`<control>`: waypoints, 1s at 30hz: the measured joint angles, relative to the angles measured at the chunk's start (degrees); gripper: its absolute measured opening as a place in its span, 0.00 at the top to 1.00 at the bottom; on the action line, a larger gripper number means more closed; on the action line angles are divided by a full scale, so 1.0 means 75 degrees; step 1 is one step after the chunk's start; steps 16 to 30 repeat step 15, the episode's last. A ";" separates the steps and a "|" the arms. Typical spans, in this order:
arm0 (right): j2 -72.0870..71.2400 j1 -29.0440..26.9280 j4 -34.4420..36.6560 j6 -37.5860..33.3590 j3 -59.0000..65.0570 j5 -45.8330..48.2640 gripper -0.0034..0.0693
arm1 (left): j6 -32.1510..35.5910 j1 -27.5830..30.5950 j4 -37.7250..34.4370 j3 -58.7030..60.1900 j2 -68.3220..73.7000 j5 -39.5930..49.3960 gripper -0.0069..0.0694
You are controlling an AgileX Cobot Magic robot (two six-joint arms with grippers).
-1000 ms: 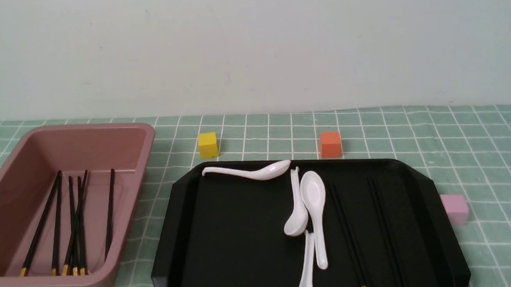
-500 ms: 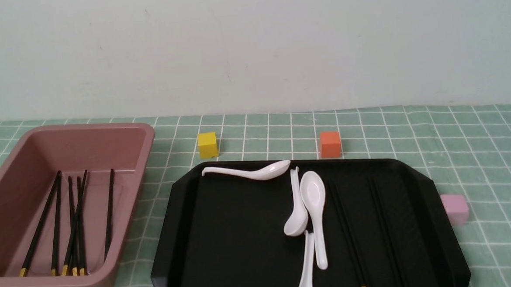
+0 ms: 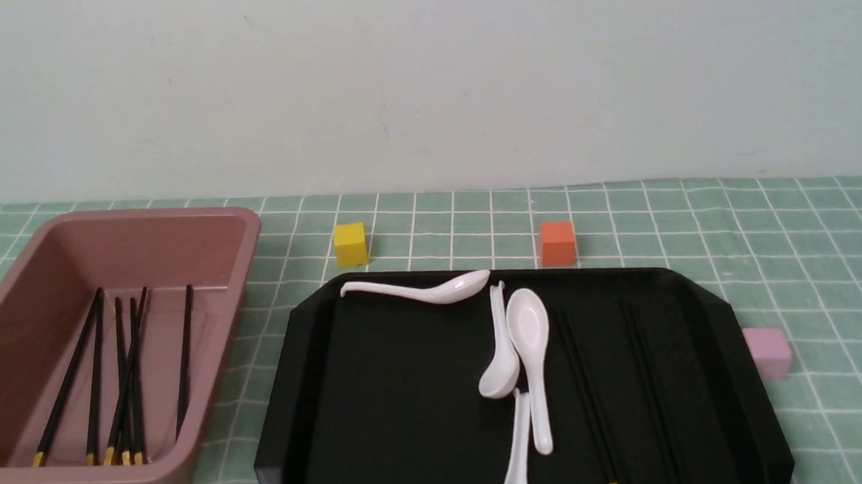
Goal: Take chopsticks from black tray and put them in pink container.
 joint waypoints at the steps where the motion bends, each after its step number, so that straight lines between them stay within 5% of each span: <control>1: 0.0000 0.0000 0.0000 0.0000 0.0000 0.0000 0.62 | 0.0000 0.0000 0.0000 0.0000 0.0000 0.0000 0.89; 30: 0.0000 0.0000 0.0000 0.0000 0.0000 0.0000 0.62 | 0.0000 0.0000 0.0000 0.0000 0.0000 0.0000 0.87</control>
